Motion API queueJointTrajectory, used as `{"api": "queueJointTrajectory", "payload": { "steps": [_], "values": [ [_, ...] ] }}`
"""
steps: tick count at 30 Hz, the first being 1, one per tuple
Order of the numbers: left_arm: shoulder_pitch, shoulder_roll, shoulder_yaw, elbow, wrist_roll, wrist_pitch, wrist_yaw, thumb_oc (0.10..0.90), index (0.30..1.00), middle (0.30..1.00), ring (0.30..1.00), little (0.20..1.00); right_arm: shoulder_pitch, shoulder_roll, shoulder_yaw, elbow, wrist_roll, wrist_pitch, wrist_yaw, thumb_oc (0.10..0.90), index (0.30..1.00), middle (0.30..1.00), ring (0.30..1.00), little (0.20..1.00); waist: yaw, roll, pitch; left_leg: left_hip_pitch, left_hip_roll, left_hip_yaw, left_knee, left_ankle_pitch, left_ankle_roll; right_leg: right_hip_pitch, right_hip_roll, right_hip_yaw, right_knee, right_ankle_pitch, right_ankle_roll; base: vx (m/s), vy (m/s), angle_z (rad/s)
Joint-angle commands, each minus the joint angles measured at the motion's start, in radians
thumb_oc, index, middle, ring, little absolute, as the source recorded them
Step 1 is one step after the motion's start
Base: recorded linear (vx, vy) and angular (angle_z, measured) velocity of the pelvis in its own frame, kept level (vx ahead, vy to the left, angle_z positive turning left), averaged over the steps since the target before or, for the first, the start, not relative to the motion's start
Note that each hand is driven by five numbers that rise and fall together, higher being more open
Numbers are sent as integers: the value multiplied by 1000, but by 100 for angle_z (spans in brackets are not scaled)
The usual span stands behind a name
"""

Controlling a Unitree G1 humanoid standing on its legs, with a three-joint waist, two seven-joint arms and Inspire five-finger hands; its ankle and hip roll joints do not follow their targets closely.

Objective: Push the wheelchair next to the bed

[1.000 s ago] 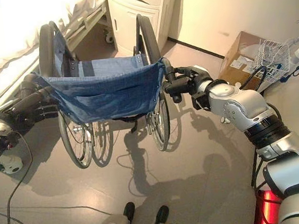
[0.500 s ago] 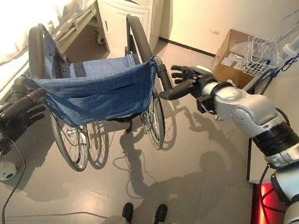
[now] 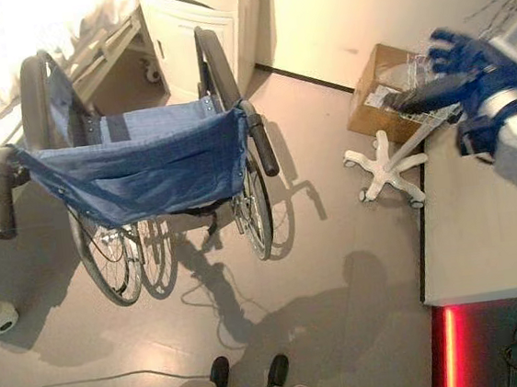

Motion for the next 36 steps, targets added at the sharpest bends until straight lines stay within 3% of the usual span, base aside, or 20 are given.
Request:
{"api": "queueJointTrajectory", "payload": {
  "steps": [1, 5, 8, 12, 13, 14, 15, 18, 21, 24, 27, 28, 29, 30, 32, 33, 36],
  "values": [
    [98, 111, 102, 25, 55, -139, -6, 800, 900, 900, 900, 900, 72, -77, -13, -30, -38, -101, 8, 800, 900, 900, 900, 900, -4, 19, -209, -60, 33, 8, -28, 63, -103, 29, 12, -14, 18, 9, 54, -11, 18, 4],
    [142, 104, 142, 28, 90, -166, -11, 800, 900, 900, 900, 900, 172, -34, -99, -29, -37, -93, -8, 800, 900, 900, 900, 900, -1, 26, -209, -59, 34, 4, -33, 64, -105, 31, 10, -22, 17, 4, 53, -18, 17, 6],
    [190, 61, 167, -20, 88, -160, -23, 800, 900, 900, 900, 900, 273, 43, -156, -26, -47, -89, -39, 800, 900, 900, 900, 900, 3, 32, -204, -61, 35, 0, -34, 64, -107, 31, 8, -29, 16, 1, 54, -6, 4, 1],
    [241, -99, 74, -119, 108, -145, -43, 800, 900, 900, 900, 900, 418, 218, -209, -12, -78, -83, -80, 800, 900, 900, 900, 900, 5, 34, -199, -63, 36, -11, -38, 67, -108, 30, 6, -34, 17, -2, 56, -36, 16, 2],
    [265, -187, 13, -164, 103, -129, -49, 800, 900, 900, 900, 900, 487, 289, -228, 4, -82, -92, -79, 800, 900, 900, 900, 900, 4, 34, -198, -62, 36, -16, -40, 68, -106, 29, 5, -37, 18, -4, 57, -44, 17, 1],
    [270, -208, 1, -176, 92, -115, -47, 800, 900, 900, 900, 900, 507, 305, -236, 7, -77, -92, -83, 800, 900, 900, 900, 900, 5, 34, -198, -62, 36, -17, -41, 68, -106, 29, 5, -37, 17, -5, 57, -55, 17, 3],
    [286, -282, -53, -186, 99, -96, -51, 800, 900, 900, 900, 900, 562, 366, -243, 33, -77, -101, -83, 800, 900, 900, 900, 900, 5, 35, -197, -62, 36, -17, -41, 68, -105, 28, 4, -41, 19, -6, 58, -33, 8, 3],
    [303, -375, -144, -156, 142, -41, -17, 800, 900, 900, 900, 900, 633, 451, -228, 101, -25, -110, -92, 800, 900, 900, 900, 900, 4, 37, -196, -60, 35, -16, -43, 68, -104, 27, 2, -47, 20, -5, 61, -50, 15, 0],
    [278, -452, -266, -19, 193, -22, 20, 800, 900, 900, 900, 900, 660, 531, -159, 211, 17, -128, -98, 800, 900, 900, 900, 900, -3, 39, -193, -58, 32, -14, -47, 70, -104, 25, 1, -48, 21, -2, 63, -46, 14, -3],
    [222, -565, -428, 205, 278, -145, 80, 800, 900, 900, 900, 900, 677, 639, -42, 387, -28, -231, -64, 800, 900, 900, 900, 900, -14, 44, -194, -55, 29, -12, -54, 71, -103, 21, 0, -48, 21, 1, 63, -38, 28, 0],
    [181, -646, -518, 354, 295, -201, 103, 800, 900, 900, 900, 900, 669, 715, 45, 513, -48, -224, -19, 800, 900, 900, 900, 900, -20, 45, -196, -57, 27, -10, -59, 70, -102, 18, -3, -48, 18, 6, 64, -36, 24, -1],
    [152, -699, -576, 452, 294, -239, 94, 800, 900, 900, 900, 900, 657, 772, 87, 653, -66, -251, 21, 800, 900, 900, 900, 900, -22, 44, -200, -56, 25, -7, -61, 67, -100, 16, -6, -49, 15, 10, 64, 0, 0, 0],
    [151, -699, -576, 454, 294, -241, 94, 800, 900, 900, 900, 900, 656, 772, 87, 655, -66, -252, 23, 800, 900, 900, 900, 900, -21, 44, -200, -56, 26, -7, -61, 67, -100, 16, -6, -49, 14, 10, 64, 0, 0, 0],
    [123, -750, -624, 541, 272, -292, 89, 800, 900, 900, 900, 900, 637, 822, 113, 783, -86, -301, 63, 800, 900, 900, 900, 900, -22, 45, -202, -55, 26, -4, -62, 64, -99, 15, -8, -49, 13, 14, 65, 0, 0, 0],
    [85, -791, -662, 619, 287, -321, 78, 800, 900, 900, 900, 900, 614, 864, 136, 900, -108, -324, 101, 800, 900, 900, 900, 900, -26, 46, -207, -54, 26, 2, -65, 60, -99, 14, -11, -47, 8, 18, 66, -7, 14, 2],
    [41, -839, -714, 724, 287, -314, 25, 800, 900, 900, 900, 900, 593, 906, 163, 1023, -164, -332, 139, 800, 900, 900, 900, 900, -31, 51, -213, -54, 27, 11, -67, 56, -98, 10, -15, -47, 6, 23, 67, 0, 0, 0],
    [1, -875, -759, 817, 259, -324, 58, 800, 900, 900, 900, 900, 575, 933, 192, 1122, -213, -295, 170, 800, 900, 900, 900, 900, -37, 57, -221, -54, 27, 16, -67, 50, -96, 8, -20, -47, 5, 23, 69, 0, 0, 0]
  ]
}}
